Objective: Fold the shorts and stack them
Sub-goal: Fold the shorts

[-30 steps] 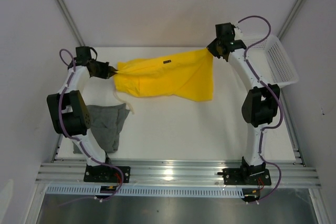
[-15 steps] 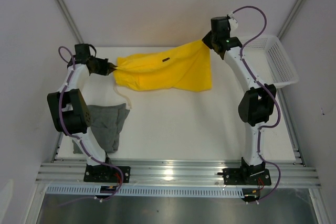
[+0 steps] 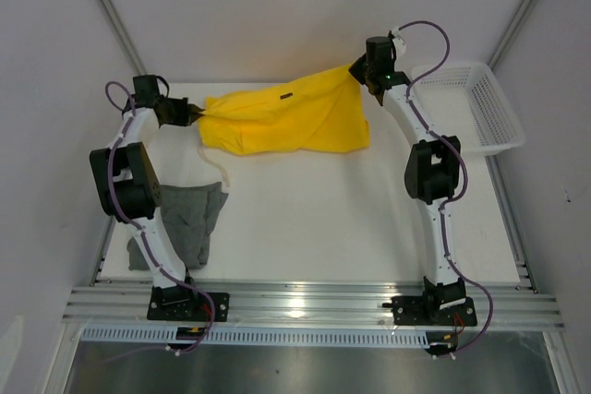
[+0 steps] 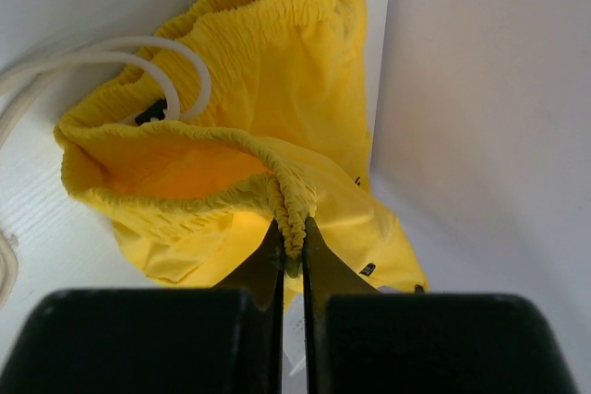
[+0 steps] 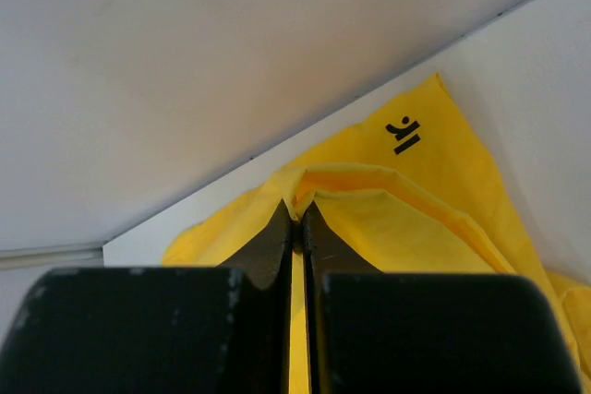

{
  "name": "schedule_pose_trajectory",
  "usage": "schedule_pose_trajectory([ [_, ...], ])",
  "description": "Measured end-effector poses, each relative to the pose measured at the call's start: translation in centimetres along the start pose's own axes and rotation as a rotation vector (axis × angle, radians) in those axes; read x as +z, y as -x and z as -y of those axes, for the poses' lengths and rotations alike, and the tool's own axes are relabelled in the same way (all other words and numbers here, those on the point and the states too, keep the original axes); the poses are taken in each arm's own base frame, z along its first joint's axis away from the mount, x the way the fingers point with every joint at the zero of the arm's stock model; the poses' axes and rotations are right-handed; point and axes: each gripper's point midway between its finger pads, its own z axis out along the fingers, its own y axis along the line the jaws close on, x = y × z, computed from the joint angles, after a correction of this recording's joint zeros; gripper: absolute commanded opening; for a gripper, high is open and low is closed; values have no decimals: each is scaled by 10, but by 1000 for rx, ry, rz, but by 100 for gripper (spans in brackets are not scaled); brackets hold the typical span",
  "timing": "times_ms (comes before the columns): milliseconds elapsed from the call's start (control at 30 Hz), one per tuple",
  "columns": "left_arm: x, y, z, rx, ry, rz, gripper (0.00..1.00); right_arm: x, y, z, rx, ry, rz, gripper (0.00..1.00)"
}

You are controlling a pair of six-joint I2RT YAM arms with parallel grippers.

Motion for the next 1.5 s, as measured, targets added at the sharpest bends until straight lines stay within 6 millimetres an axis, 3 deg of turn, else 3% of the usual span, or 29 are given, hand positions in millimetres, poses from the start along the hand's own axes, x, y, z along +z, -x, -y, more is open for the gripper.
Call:
schedule_pose_trajectory([
  [167,22,10,-4,-40,4,-1,0,27,-18,26,26,-23,-20,2],
  [300,40,18,-4,-63,0,1,0,42,-23,31,58,4,-13,1],
  [333,44,19,-5,-67,0,1,3,46,-24,31,70,16,-11,6],
  [400,51,22,-6,-77,-2,2,19,52,-26,32,90,37,-7,27],
  [433,53,23,-6,-80,-5,2,38,55,-26,32,98,45,-3,43],
  [467,57,25,-7,-84,-10,2,48,58,-26,32,105,53,1,51],
  [533,62,28,-6,-86,-26,1,79,63,-24,33,115,71,15,66],
  [633,65,32,-3,-86,-46,8,98,65,-20,29,118,94,34,70],
  [900,46,43,47,20,-145,49,99,61,-10,20,40,134,65,64],
  [1000,36,45,54,76,-146,74,99,45,-15,25,-28,109,15,63],
  [1300,-22,27,39,242,-88,123,99,-20,-27,42,-185,131,-184,66],
  [1500,-42,8,9,291,-45,114,98,-31,-46,102,-212,64,-343,77],
])
